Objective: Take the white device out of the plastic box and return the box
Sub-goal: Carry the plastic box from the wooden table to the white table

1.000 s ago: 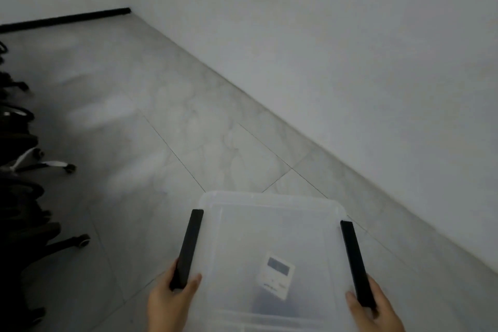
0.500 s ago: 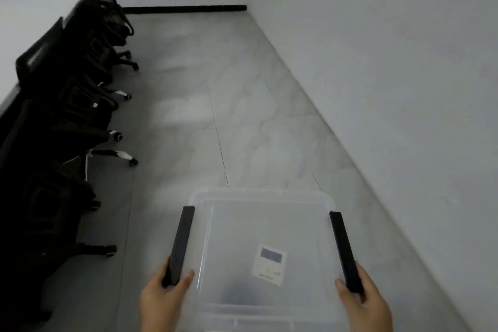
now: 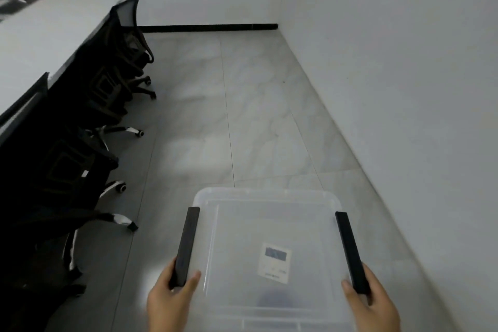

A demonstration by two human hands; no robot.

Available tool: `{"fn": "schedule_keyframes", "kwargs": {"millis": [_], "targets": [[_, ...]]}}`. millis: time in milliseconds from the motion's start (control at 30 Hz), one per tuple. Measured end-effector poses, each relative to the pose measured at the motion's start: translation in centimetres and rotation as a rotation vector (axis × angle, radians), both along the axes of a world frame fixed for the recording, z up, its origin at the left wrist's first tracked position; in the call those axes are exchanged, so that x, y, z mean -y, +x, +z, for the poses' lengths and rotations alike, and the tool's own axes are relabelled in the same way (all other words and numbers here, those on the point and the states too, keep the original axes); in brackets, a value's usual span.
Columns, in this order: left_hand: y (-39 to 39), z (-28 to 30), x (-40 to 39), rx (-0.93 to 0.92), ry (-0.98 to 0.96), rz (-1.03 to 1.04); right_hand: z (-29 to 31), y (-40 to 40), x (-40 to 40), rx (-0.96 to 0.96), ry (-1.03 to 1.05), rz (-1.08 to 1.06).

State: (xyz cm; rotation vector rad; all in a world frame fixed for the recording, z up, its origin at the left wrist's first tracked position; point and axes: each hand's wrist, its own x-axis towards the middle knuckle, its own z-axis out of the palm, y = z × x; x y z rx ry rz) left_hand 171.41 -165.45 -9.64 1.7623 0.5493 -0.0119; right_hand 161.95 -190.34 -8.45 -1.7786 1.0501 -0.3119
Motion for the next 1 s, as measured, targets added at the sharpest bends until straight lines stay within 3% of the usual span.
{"fn": "schedule_keyframes", "kwargs": {"millis": [433,667,1000], "targets": [[37.5,2.5,10.3,0.036,0.016,0.13,1.2,42.6,12.1,0.071,0.024,0.199],[58.8,0.7,13.4,0.009,0.007,0.156,-1.3,64.3,14.8,0.077,0.049,0.147],[89.9,2.4,17.1,0.007,-0.014,0.081,-0.6,94.0,18.7,0.095,0.05,0.118]]}}
